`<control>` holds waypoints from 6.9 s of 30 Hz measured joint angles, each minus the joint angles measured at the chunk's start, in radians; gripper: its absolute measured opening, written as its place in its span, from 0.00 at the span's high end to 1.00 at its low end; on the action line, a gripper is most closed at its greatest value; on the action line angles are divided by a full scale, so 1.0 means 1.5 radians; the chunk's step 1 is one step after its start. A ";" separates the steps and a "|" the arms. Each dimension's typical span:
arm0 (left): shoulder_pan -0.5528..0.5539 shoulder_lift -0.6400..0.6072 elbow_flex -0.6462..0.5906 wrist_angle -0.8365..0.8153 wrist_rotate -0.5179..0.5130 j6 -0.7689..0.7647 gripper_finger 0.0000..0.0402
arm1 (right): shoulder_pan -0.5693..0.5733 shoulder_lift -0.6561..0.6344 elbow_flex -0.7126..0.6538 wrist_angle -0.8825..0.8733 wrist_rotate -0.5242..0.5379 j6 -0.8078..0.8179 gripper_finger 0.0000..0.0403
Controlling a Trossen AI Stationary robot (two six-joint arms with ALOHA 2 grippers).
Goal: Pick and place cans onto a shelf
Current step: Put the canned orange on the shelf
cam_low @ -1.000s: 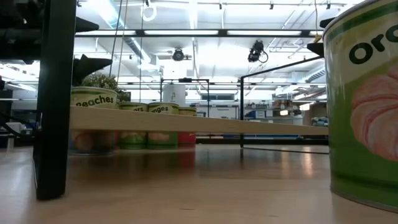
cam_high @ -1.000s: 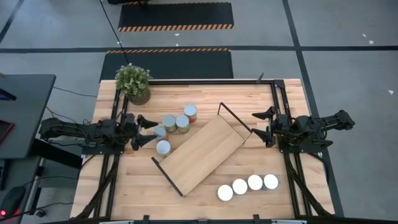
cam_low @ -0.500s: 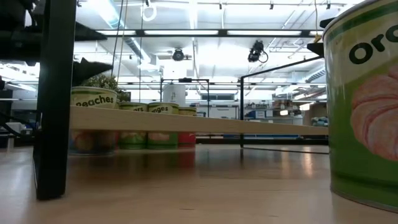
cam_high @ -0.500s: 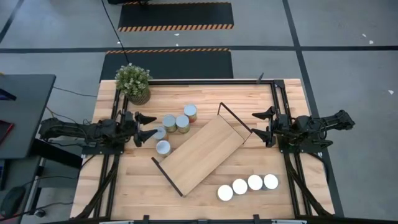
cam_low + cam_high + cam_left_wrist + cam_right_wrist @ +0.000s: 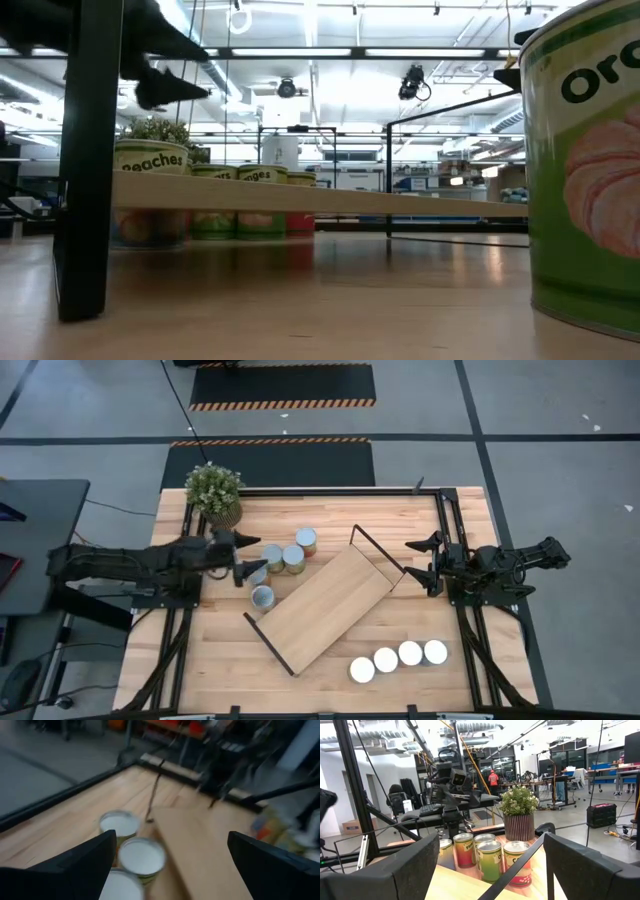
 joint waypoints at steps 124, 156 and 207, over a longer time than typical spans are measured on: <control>0.119 0.743 0.748 -0.727 0.144 0.255 0.00 | 0.000 0.000 0.000 0.002 -0.009 0.000 0.09; 0.110 0.777 0.747 -0.777 0.125 0.253 0.00 | 0.000 0.000 0.000 0.002 -0.009 0.000 0.09; 0.098 0.851 0.747 -0.732 0.118 0.224 0.04 | 0.000 0.000 0.000 0.005 -0.009 0.000 0.09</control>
